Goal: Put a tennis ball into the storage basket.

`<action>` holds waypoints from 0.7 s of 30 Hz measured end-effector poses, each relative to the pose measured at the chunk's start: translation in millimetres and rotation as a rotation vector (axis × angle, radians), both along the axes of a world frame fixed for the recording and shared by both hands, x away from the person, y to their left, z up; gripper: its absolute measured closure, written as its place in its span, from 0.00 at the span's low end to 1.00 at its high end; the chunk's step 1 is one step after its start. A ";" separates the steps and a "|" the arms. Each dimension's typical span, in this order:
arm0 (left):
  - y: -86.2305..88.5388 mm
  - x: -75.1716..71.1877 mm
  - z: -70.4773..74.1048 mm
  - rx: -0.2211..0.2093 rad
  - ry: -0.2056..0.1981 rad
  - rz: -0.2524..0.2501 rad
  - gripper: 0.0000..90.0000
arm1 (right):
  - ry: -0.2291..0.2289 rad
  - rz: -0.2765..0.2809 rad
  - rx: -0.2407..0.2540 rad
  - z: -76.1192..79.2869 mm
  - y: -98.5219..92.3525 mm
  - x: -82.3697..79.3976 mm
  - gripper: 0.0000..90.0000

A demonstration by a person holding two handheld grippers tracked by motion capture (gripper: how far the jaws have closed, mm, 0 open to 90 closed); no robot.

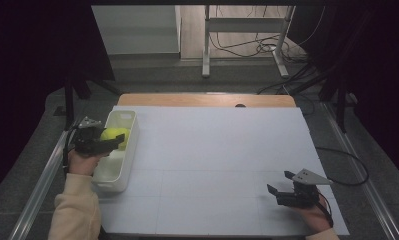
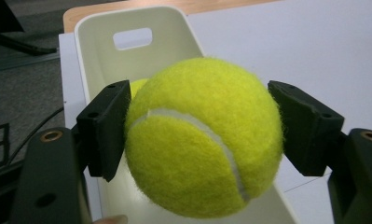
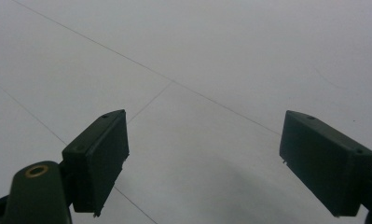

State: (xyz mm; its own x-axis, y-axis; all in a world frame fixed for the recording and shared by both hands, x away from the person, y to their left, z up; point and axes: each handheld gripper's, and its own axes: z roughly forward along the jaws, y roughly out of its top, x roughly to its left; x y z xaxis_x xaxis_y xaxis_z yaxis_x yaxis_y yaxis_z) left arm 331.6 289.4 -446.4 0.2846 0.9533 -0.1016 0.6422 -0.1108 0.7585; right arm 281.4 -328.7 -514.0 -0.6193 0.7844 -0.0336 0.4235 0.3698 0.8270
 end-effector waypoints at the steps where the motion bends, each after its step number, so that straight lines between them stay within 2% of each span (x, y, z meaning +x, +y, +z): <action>1: -0.3 0.4 -0.5 0.005 0.005 -0.001 0.29 | 0.000 0.000 0.000 0.0 0.0 0.0 0.18; 9: -1.0 3.1 -4.8 0.030 0.040 0.001 0.29 | 0.001 0.001 0.000 -0.2 0.1 0.1 0.18; 21: -0.3 3.3 -5.1 0.026 0.046 0.001 0.28 | 0.002 0.002 -0.001 -0.3 0.0 0.1 0.18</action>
State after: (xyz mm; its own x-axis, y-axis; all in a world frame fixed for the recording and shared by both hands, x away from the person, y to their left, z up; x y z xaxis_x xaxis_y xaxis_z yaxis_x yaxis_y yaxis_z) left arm 334.9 289.1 -451.5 0.2789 0.9561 -0.0896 0.6768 -0.1295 0.7247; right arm 281.6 -328.7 -514.3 -0.6211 0.7830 -0.0332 0.4245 0.3718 0.8256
